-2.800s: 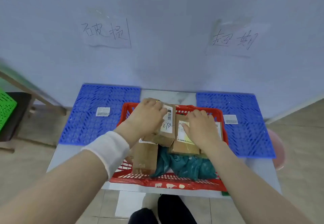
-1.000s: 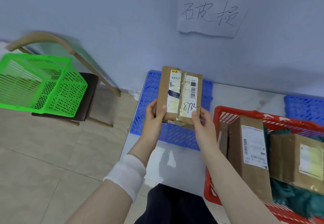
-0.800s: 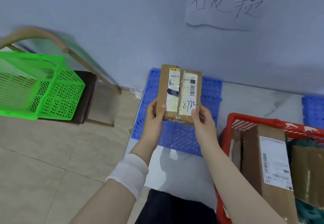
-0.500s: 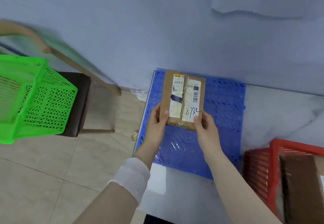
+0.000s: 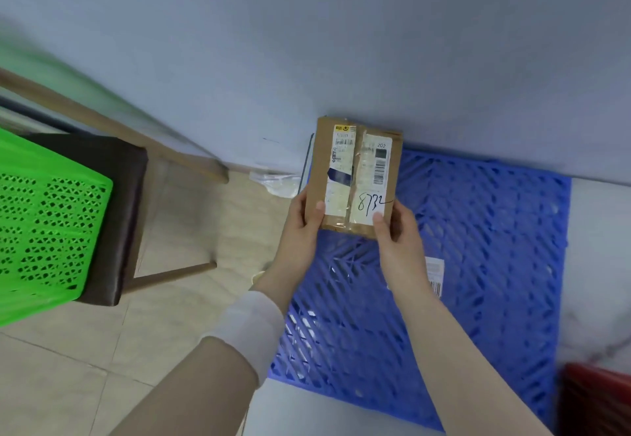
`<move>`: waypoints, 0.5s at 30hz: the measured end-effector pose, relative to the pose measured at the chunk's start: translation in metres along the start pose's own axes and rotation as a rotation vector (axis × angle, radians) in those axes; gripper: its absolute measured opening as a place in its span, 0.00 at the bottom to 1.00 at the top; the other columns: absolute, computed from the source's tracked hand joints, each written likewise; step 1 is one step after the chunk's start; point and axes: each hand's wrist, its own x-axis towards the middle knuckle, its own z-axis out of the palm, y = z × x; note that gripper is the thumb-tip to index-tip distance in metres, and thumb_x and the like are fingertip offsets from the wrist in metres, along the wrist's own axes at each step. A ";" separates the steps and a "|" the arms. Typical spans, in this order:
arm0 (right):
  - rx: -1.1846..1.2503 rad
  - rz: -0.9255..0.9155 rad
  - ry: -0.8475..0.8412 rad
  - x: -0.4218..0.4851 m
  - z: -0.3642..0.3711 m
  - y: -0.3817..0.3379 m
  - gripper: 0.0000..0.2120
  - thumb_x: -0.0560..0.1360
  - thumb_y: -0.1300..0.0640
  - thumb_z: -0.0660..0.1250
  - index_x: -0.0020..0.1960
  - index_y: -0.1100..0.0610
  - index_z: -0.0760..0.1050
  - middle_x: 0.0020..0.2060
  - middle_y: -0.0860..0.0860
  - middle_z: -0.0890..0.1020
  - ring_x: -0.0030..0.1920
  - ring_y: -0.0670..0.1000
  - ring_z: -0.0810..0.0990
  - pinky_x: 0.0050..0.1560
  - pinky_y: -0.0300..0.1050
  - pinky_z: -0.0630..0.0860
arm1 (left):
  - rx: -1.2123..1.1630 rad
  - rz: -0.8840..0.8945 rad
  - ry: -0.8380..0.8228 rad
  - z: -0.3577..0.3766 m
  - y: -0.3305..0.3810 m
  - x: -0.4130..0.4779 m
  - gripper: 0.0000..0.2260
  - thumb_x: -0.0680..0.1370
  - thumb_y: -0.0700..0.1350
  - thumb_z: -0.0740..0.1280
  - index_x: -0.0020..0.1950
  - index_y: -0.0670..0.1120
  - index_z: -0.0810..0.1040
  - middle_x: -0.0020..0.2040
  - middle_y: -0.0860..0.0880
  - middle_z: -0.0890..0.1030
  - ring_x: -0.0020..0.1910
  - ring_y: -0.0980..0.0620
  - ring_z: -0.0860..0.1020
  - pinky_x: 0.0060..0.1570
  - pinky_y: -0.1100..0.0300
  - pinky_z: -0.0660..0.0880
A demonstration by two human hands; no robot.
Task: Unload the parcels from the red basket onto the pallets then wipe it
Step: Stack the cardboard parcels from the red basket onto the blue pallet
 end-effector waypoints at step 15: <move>-0.265 0.015 0.005 0.000 0.008 -0.021 0.28 0.80 0.47 0.53 0.76 0.56 0.51 0.75 0.51 0.58 0.75 0.52 0.55 0.73 0.49 0.56 | 0.358 0.056 -0.034 -0.001 0.039 0.007 0.20 0.81 0.39 0.56 0.73 0.42 0.58 0.65 0.52 0.70 0.61 0.56 0.70 0.58 0.67 0.66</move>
